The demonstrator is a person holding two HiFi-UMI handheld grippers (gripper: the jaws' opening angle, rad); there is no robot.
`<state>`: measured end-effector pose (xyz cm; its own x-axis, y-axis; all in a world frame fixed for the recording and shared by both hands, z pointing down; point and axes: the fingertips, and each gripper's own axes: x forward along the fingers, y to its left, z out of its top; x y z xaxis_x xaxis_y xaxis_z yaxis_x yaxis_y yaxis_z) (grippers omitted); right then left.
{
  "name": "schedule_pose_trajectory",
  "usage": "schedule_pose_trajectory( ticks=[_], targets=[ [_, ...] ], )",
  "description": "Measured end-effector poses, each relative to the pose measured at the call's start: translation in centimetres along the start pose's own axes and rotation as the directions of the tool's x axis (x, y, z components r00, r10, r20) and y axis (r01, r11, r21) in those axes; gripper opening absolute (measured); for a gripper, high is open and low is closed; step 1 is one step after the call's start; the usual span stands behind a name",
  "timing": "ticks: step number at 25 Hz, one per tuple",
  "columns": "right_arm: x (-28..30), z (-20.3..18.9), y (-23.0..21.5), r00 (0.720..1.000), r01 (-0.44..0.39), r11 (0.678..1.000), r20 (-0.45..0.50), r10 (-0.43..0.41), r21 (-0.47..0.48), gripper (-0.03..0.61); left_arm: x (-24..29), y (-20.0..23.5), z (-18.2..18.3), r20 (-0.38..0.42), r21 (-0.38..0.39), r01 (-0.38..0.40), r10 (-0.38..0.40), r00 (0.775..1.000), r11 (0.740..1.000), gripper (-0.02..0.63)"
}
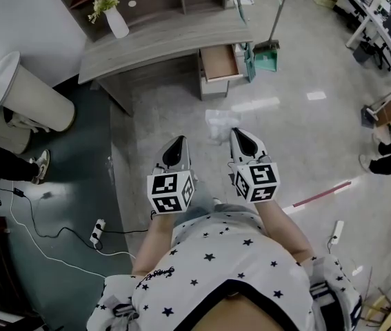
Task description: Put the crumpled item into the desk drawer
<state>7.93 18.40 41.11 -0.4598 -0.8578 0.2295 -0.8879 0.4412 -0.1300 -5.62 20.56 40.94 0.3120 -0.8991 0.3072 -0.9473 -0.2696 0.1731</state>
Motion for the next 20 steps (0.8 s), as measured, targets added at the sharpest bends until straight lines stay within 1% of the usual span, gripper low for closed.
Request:
schedule_pose_trajectory(
  ticks=[4, 8, 14, 20],
  targets=[
    [1.1, -0.3, -0.5, 1.000, 0.003, 1.000, -0.012, -0.003, 0.009, -0.006, 1.0, 0.9, 0.0, -0.007, -0.008, -0.005, 0.005, 1.000, 1.000, 0.011],
    [3.2, -0.2, -1.8, 1.000, 0.014, 1.000, -0.017, -0.013, 0.019, -0.006, 3.3, 2.1, 0.3, -0.012, -0.011, -0.004, 0.004, 1.000, 1.000, 0.012],
    [7.7, 1.0, -4.1, 0.999, 0.033, 0.999, -0.019, -0.033, 0.023, -0.006, 8.3, 4.1, 1.6, -0.019, -0.023, 0.017, -0.017, 1.000, 1.000, 0.011],
    [13.9, 3.1, -6.2, 0.999, 0.046, 0.999, -0.022, -0.046, 0.008, -0.006, 14.2, 6.6, 3.5, -0.036, -0.028, 0.037, -0.038, 0.999, 0.999, 0.011]
  ],
)
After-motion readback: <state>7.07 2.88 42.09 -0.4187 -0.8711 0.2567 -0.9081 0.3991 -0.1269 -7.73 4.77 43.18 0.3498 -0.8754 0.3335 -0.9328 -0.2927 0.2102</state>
